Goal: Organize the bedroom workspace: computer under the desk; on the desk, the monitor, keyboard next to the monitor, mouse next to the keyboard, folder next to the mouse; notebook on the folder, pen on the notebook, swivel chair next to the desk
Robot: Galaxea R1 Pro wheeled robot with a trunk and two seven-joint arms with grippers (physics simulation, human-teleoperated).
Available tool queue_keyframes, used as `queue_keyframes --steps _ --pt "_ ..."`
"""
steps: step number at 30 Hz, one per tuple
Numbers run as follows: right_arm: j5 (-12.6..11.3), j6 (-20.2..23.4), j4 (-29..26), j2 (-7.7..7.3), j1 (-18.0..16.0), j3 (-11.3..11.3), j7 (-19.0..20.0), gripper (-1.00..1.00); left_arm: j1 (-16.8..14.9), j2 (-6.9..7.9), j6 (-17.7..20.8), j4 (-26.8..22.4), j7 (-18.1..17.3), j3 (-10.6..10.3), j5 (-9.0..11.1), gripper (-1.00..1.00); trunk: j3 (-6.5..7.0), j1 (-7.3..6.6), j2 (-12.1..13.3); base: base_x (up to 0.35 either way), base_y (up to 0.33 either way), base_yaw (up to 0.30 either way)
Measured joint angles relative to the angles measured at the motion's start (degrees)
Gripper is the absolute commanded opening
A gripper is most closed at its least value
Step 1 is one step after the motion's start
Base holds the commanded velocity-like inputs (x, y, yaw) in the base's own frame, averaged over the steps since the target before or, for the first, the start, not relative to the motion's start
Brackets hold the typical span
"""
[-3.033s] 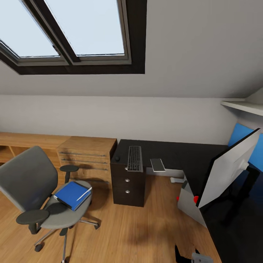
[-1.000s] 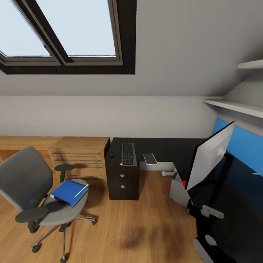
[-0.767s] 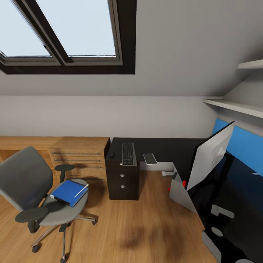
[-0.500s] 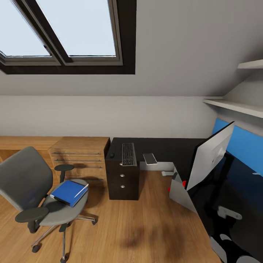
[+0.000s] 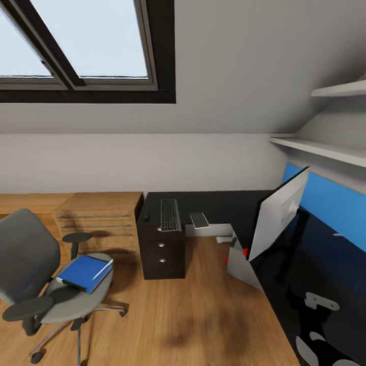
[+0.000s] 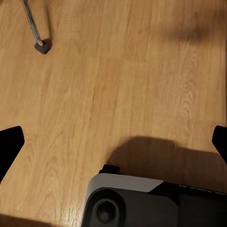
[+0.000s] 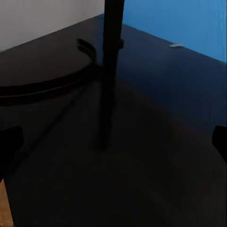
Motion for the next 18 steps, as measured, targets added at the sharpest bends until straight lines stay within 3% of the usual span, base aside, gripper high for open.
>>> queue_keyframes --steps 7,15,18 --pt "0.02 -0.8 0.45 0.05 -0.01 0.09 0.0 1.0 -0.02 0.04 0.0 0.02 -0.05 0.05 0.01 1.0 -0.01 0.0 0.0 0.0 0.0 -0.264" --pt "0.03 -1.15 0.42 1.15 -0.02 0.13 0.01 1.0 0.03 0.04 0.01 0.0 -0.01 0.05 0.01 1.0 -0.02 0.0 -0.01 0.0 0.0 -0.034" --pt "0.02 -1.17 0.44 1.35 -0.02 0.07 0.01 1.0 0.01 0.07 0.01 0.0 -0.03 0.05 0.01 1.0 -0.02 -0.02 -0.01 0.248 0.0 0.0"
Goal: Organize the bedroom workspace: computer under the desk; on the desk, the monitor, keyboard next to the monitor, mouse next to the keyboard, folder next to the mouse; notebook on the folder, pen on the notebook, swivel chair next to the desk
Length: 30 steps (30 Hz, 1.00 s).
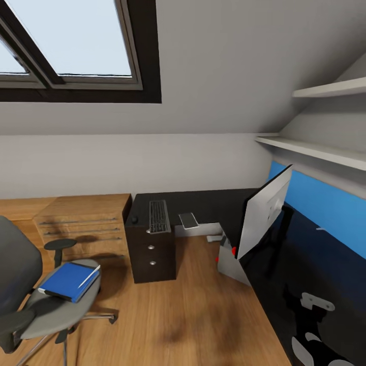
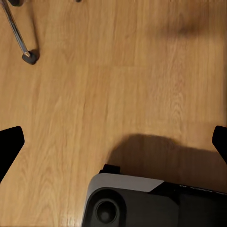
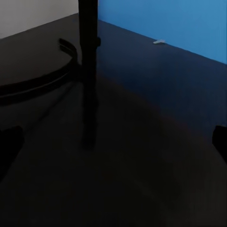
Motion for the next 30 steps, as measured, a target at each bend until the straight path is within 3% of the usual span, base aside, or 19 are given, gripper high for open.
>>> queue_keyframes --steps 20,27,30 --pt "0.11 0.05 0.3 -0.62 0.0 -0.2 0.09 1.0 0.02 -0.03 0.03 0.0 -0.04 0.0 -0.08 1.0 0.0 0.0 -0.01 0.321 0.0 0.0" --pt "-0.43 1.4 0.19 -3.45 -0.1 -0.56 4.56 1.0 0.02 -0.03 0.07 0.0 -0.04 0.0 -0.08 1.0 0.0 0.02 0.0 0.12 0.0 0.0" --pt "-0.44 4.32 -0.13 -4.31 -0.96 -0.59 5.9 1.0 0.01 -0.03 0.08 0.0 -0.04 0.0 -0.08 1.0 0.0 0.02 0.0 0.018 0.0 0.0"
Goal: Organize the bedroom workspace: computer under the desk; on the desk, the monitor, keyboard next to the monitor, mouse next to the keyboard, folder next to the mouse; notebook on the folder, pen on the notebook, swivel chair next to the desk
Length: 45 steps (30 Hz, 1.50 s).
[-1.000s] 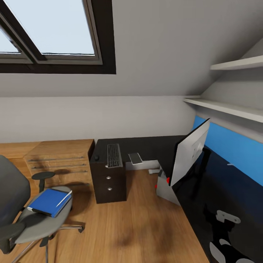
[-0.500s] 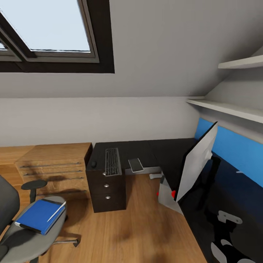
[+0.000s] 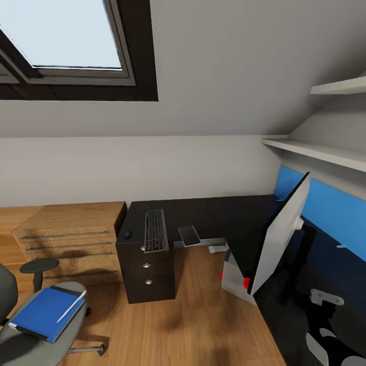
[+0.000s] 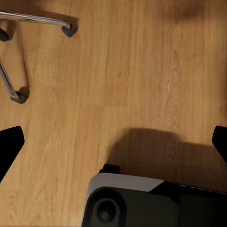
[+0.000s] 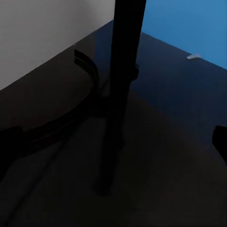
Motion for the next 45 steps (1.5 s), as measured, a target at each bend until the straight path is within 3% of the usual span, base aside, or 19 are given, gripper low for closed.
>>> queue_keyframes --steps 7,12,19,45 --pt "0.31 7.3 0.2 -0.53 -6.93 0.01 0.54 1.0 -0.01 -0.08 0.0 0.01 0.01 -0.04 -0.02 1.0 0.01 0.0 0.0 0.004 0.0 0.0" --pt "0.34 10.4 1.11 -0.51 -9.87 -0.03 0.31 1.0 0.01 -0.17 0.0 0.0 0.04 -0.08 0.0 1.0 0.0 0.0 0.0 0.0 0.0 0.0" --pt "0.38 8.37 3.79 -0.5 -10.03 -0.02 0.28 1.0 0.01 -0.18 0.0 0.01 0.03 -0.08 -0.08 1.0 0.0 -0.02 -0.01 0.107 -0.052 0.0" --pt "0.3 8.2 4.72 -1.28 -10.03 -0.05 0.28 1.0 -0.02 -0.18 -0.04 0.0 -0.02 -0.09 -0.08 1.0 0.0 -0.02 -0.01 0.102 -0.051 0.0"
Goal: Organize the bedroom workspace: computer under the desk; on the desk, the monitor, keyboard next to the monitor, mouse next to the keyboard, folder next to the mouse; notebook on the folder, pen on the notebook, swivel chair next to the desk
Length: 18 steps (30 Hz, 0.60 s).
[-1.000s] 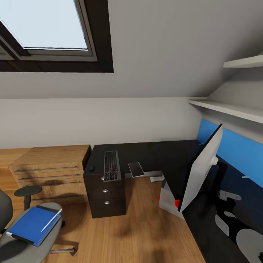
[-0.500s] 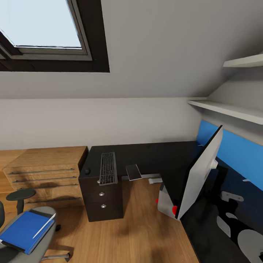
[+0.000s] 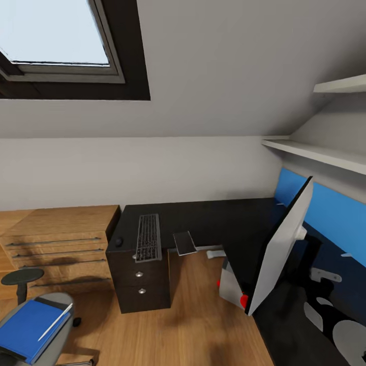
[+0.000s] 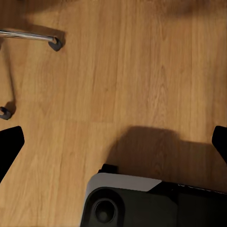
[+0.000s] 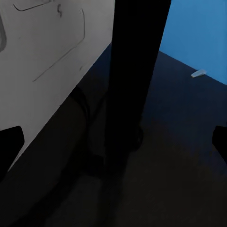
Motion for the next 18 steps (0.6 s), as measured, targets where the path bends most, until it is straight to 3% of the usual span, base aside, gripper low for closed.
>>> queue_keyframes --steps 18 --pt "0.0 -0.04 0.1 -0.5 0.0 0.0 0.0 1.0 0.03 0.09 -0.02 0.0 0.0 0.01 0.01 1.0 0.0 -0.01 0.0 0.14 -0.081 0.0"
